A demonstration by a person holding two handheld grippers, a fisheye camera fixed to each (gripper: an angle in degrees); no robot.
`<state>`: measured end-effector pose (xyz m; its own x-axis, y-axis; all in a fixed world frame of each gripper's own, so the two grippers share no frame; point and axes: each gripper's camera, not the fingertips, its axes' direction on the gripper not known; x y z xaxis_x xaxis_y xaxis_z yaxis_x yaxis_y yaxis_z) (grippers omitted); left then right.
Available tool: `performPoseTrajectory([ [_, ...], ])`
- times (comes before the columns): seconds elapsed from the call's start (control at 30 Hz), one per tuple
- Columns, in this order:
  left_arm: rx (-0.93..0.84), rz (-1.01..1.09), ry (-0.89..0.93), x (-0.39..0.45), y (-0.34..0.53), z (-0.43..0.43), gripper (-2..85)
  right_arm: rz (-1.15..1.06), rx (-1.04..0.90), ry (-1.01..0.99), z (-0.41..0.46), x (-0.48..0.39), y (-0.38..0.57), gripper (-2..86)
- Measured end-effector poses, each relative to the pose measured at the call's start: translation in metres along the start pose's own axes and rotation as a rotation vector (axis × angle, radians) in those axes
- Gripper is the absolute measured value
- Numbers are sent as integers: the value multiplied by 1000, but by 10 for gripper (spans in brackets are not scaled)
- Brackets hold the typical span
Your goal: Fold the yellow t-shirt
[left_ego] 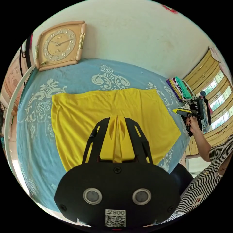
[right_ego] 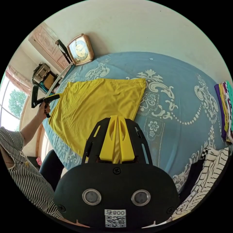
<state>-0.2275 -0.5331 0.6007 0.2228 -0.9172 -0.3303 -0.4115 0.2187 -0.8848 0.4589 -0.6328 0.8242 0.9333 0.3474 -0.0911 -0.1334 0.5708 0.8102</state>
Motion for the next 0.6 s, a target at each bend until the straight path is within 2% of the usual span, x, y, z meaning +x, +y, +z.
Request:
performPoseTrajectory([
  [0.1,-14,-81,20,-20,66,-42,47,73,-33,-86,-13,19,62,45],
  [0.3,24,-407,84,-74,191,-113,82,234,-22,-334,-8,53,161,71],
  [0.47,-8,-504,142,-94,246,-134,92,234,-9,-349,3,60,183,72],
  [0.6,-29,-491,140,-95,263,-138,94,223,-44,-319,15,64,195,70],
])
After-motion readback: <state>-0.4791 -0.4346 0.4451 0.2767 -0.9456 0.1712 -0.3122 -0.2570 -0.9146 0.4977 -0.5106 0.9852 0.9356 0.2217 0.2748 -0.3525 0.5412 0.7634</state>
